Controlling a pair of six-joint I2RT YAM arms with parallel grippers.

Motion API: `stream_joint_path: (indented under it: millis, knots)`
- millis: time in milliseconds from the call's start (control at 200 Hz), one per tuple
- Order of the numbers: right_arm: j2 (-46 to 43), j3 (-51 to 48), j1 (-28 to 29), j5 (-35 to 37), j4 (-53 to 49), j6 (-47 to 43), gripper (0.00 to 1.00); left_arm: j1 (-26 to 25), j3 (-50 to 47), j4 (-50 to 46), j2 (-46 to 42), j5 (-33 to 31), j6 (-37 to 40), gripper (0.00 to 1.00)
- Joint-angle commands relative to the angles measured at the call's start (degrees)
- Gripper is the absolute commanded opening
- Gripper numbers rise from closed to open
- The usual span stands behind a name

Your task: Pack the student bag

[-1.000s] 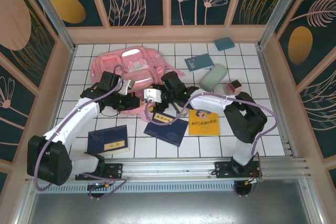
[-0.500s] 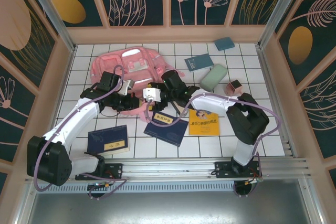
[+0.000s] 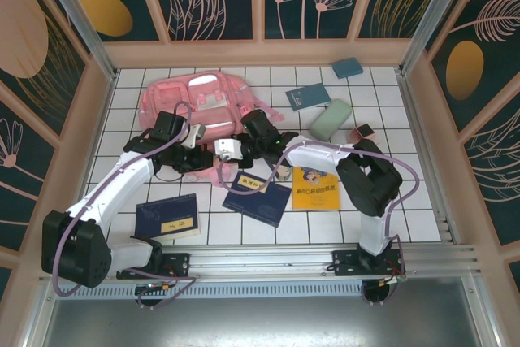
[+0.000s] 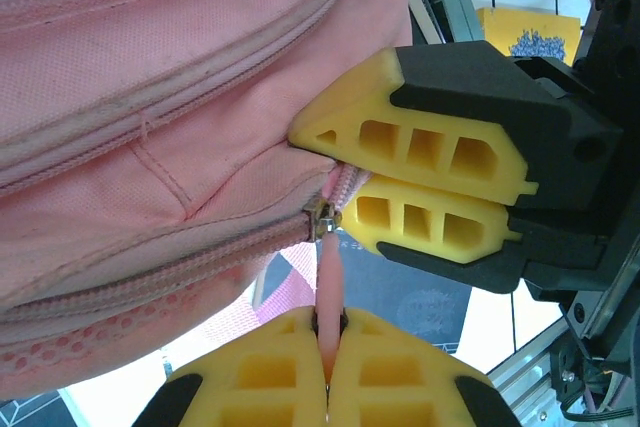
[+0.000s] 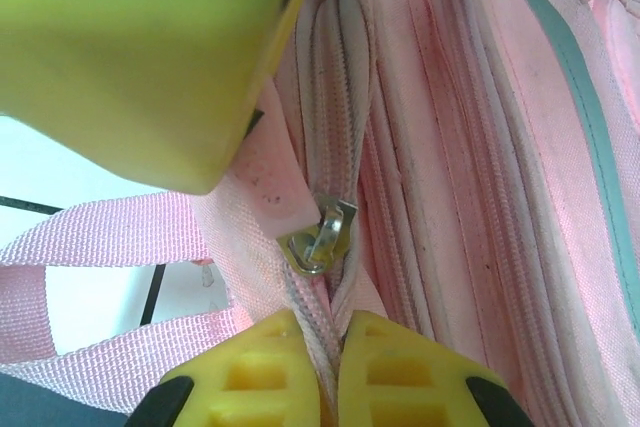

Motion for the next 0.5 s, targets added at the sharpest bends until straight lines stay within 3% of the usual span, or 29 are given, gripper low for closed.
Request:
stream_joint_path:
  millis: [0,195,365,495]
  knots:
    - [-4.0,-2.3,-3.5,2.2,0.2,-1.4,0.0,-0.4,2.1,-1.9,-0.6,0.8,0.9,0.0]
    - [-6.2,-2.7,-4.3,1.3,-2.5,-4.2,0.0,0.1,2.6,-0.6,-0.7,2.3,0.2,0.0]
    - [-5.3,0.2,-3.5,-2.5,-5.0,-1.9,0.0,0.1,0.4,8.4,-1.7,11.2,-4.6,0.39]
    - [-5.3,0.1,-3.3,-3.4,-4.8,-0.5,0.0,0.1,-3.3,15.1,-3.8,12.3,-9.1,0.51]
